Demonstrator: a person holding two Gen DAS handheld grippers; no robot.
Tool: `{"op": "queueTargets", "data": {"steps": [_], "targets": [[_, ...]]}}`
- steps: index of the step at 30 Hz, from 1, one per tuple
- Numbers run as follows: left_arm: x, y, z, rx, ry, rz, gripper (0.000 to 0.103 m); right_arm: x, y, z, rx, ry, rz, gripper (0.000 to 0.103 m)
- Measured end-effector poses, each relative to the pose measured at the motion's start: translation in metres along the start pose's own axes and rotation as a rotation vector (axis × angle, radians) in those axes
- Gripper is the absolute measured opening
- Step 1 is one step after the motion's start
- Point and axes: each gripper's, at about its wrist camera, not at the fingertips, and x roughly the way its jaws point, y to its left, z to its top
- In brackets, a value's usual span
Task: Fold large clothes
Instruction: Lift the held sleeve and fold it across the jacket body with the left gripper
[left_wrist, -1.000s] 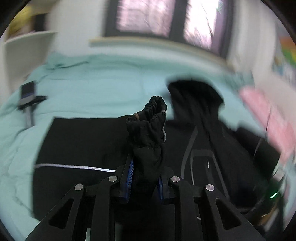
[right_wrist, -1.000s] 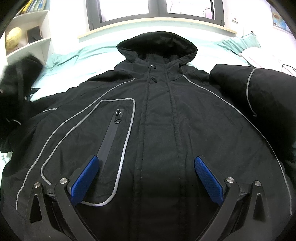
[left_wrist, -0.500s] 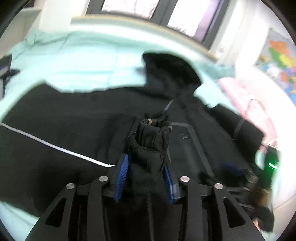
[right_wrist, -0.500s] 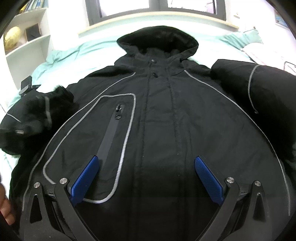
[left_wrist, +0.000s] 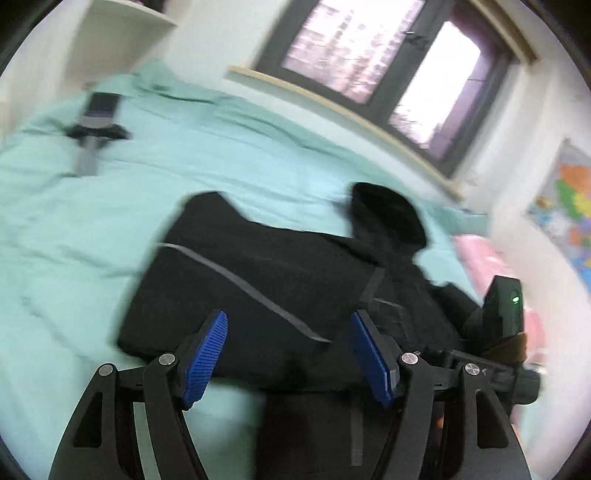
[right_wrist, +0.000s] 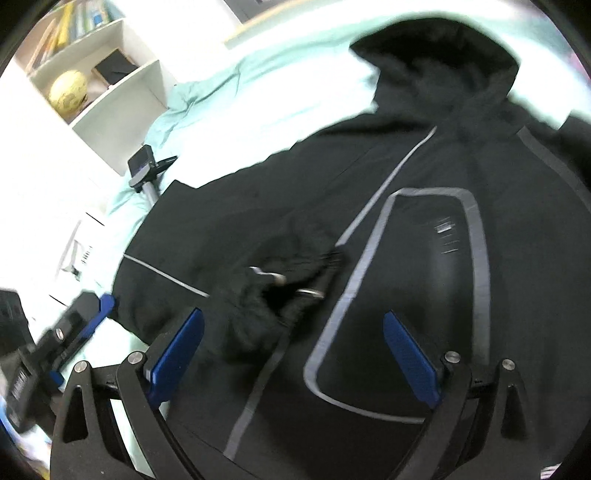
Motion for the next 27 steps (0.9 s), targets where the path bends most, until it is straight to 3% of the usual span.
{"op": "queueTargets", "data": {"steps": [3, 6, 9, 13, 16, 19, 23, 27], "targets": [[0.004, 0.002, 0.005, 0.017, 0.002, 0.109, 0.071, 0.035, -0.004, 0.011, 0.044, 0.051, 0.030, 0.053], [-0.001, 0.007, 0.016, 0.019, 0.005, 0.159, 0.070, 0.020, -0.007, 0.021, 0.050, -0.009, 0.034, 0.043], [-0.007, 0.000, 0.028, 0.041, -0.019, 0.184, 0.070, -0.033, -0.006, 0.038, -0.044, -0.160, -0.058, 0.039], [0.008, -0.029, 0.040, 0.068, 0.007, 0.142, 0.070, -0.109, -0.021, 0.067, -0.148, -0.323, -0.246, 0.039], [0.031, -0.061, 0.042, 0.120, 0.041, 0.118, 0.071, -0.141, -0.050, 0.080, -0.190, -0.360, -0.398, 0.039], [0.072, -0.094, 0.034, 0.169, 0.116, 0.087, 0.071, -0.144, -0.080, 0.080, -0.211, -0.344, -0.569, 0.039], [0.131, -0.112, 0.004, 0.183, 0.239, 0.057, 0.071, -0.103, -0.126, 0.075, -0.189, -0.225, -0.678, 0.039], [0.176, -0.118, -0.035, 0.304, 0.301, 0.156, 0.079, -0.051, -0.162, 0.058, -0.227, -0.102, -0.827, 0.037]]}}
